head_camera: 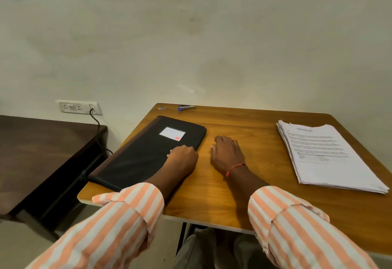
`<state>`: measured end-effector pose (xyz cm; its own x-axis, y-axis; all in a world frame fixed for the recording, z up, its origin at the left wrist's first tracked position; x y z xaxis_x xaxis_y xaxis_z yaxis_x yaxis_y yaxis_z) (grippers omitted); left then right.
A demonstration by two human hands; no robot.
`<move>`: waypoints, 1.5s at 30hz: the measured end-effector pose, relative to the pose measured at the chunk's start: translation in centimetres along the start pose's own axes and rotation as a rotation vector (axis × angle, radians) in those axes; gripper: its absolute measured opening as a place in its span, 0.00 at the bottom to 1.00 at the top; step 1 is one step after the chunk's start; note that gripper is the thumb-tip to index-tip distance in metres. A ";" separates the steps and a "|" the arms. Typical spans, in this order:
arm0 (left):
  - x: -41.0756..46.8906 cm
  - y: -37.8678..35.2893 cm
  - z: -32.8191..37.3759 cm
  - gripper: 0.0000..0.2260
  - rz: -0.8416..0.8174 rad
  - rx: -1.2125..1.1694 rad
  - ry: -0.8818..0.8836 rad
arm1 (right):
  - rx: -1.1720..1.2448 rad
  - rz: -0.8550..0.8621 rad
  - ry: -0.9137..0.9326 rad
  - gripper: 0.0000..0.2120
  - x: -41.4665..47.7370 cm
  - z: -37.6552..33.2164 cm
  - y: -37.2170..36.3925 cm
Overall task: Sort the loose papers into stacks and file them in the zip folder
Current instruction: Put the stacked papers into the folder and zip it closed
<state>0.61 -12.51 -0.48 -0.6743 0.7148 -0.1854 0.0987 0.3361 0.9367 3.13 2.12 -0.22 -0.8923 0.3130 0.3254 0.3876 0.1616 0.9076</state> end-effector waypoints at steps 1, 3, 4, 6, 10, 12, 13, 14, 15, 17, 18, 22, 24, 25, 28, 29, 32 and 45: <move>-0.4 0.7 1.0 0.11 0.001 0.039 -0.067 | 0.010 -0.010 -0.029 0.17 0.2 0.7 0.2; -1.4 1.8 3.0 0.11 0.008 0.095 -0.187 | 0.039 -0.043 -0.109 0.18 0.8 2.0 0.5; -1.9 2.0 4.0 0.12 0.019 0.123 -0.239 | 0.058 -0.069 -0.162 0.18 1.1 2.8 0.5; -3.4 2.3 6.0 0.18 0.058 0.172 -0.326 | 0.104 -0.121 -0.269 0.21 1.1 4.5 0.7; -6.0 1.2 7.5 0.25 0.076 0.096 -0.460 | 0.088 -0.109 -0.380 0.25 0.2 7.3 1.6; -6.6 0.2 6.4 0.24 0.099 -0.113 -0.445 | 0.048 -0.098 -0.421 0.25 -0.8 8.8 2.2; -6.7 -0.2 5.8 0.23 0.127 -0.251 -0.399 | 0.068 -0.099 -0.457 0.25 -1.3 9.6 2.3; -6.6 -0.6 5.2 0.22 0.176 -0.406 -0.333 | 0.109 -0.104 -0.492 0.24 -1.7 10.2 2.2; -6.5 -0.6 4.8 0.21 0.251 -0.546 -0.255 | 0.153 -0.103 -0.516 0.23 -2.1 10.6 2.2; -5.6 -0.2 4.4 0.22 0.373 -0.669 -0.052 | 0.211 -0.097 -0.553 0.22 -2.7 10.9 2.1; -5.1 0.1 4.6 0.25 0.394 -0.645 0.036 | 0.229 -0.085 -0.569 0.21 -3.0 10.9 2.2; -3.1 0.5 5.8 0.30 0.329 -0.515 0.100 | 0.251 -0.052 -0.622 0.20 -4.3 11.1 2.4; -3.5 0.6 5.7 0.30 0.326 -0.509 0.015 | 0.264 -0.092 -0.624 0.20 -4.5 11.8 2.4; -4.1 0.6 5.6 0.29 0.344 -0.471 -0.048 | 0.277 -0.123 -0.608 0.20 -4.3 12.1 2.7; -5.8 0.3 5.8 0.31 0.413 -0.331 -0.203 | 0.284 -0.257 -0.569 0.21 -3.2 12.8 4.1; -6.2 0.0 5.8 0.32 0.409 -0.318 -0.203 | 0.289 -0.285 -0.570 0.20 -3.0 13.0 4.4; -6.3 0.0 5.8 0.35 0.397 -0.296 -0.168 | 0.262 -0.246 -0.555 0.17 -2.1 13.4 4.4; -5.0 0.1 5.1 0.36 0.381 -0.295 -0.129 | 0.395 0.029 -0.551 0.19 2.3 14.1 1.3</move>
<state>7.70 -12.89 -0.98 -0.5324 0.8296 0.1683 0.0966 -0.1380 0.9857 4.82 16.30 -2.04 -0.6724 0.7369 0.0703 0.5584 0.4426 0.7016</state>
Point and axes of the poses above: each hand's wrist, its own x-axis towards the middle knuckle, its own y-axis out of the back of the hand, z = x × y, the point moved 5 cm from there along x, towards the middle knuckle, and after that the axes turned 12 degrees about -y, right-handed, at the moved point
